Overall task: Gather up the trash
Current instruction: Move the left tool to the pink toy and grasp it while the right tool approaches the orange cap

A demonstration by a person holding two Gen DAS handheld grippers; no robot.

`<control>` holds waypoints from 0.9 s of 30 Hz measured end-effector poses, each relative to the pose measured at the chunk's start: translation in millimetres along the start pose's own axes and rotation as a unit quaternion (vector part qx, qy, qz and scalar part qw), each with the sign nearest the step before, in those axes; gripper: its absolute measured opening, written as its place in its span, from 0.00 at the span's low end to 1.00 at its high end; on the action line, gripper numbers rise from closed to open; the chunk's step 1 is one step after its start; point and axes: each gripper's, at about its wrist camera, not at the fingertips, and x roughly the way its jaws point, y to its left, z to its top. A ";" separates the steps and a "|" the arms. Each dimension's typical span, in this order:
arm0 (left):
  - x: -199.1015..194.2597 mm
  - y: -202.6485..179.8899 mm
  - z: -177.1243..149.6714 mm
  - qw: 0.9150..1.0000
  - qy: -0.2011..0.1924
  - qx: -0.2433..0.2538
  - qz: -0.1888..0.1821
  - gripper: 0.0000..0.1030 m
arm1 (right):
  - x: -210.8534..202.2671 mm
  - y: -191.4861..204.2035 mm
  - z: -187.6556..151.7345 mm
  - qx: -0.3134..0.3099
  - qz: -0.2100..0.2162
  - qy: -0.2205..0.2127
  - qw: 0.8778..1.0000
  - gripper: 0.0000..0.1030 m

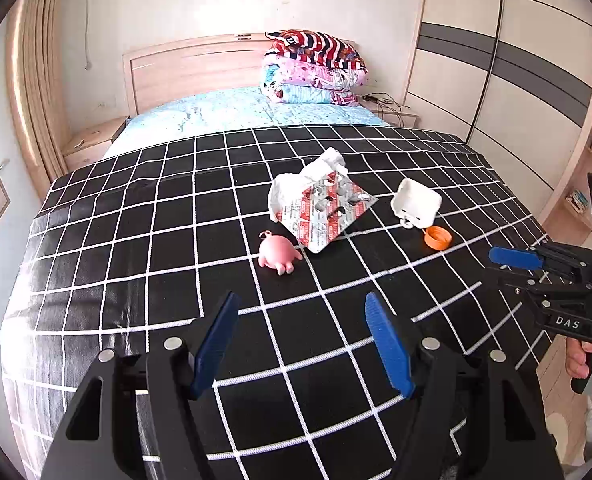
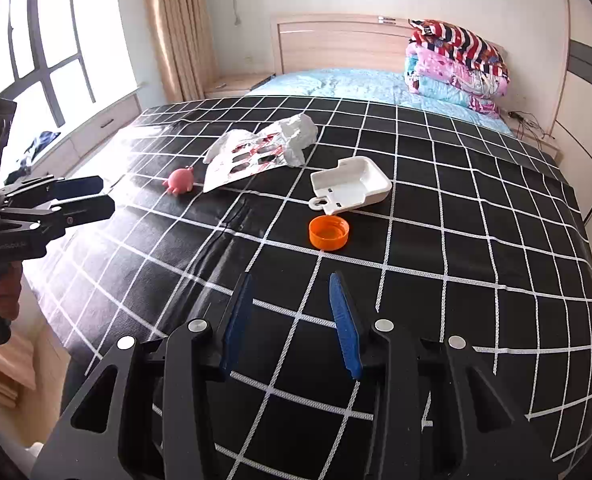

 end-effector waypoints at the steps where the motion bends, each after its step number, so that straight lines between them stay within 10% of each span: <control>1: 5.1 2.8 3.9 1.000 0.001 -0.004 0.000 0.62 | 3.1 -2.1 1.8 0.003 -0.003 0.002 1.000 0.39; 17: 68.0 26.6 24.8 0.998 0.035 -0.047 -0.015 0.60 | 46.0 -22.3 27.9 0.038 -0.012 0.021 0.999 0.40; 27: 80.7 30.7 25.5 0.996 0.045 -0.068 -0.033 0.26 | 53.1 -22.2 27.5 0.040 -0.026 0.024 0.999 0.29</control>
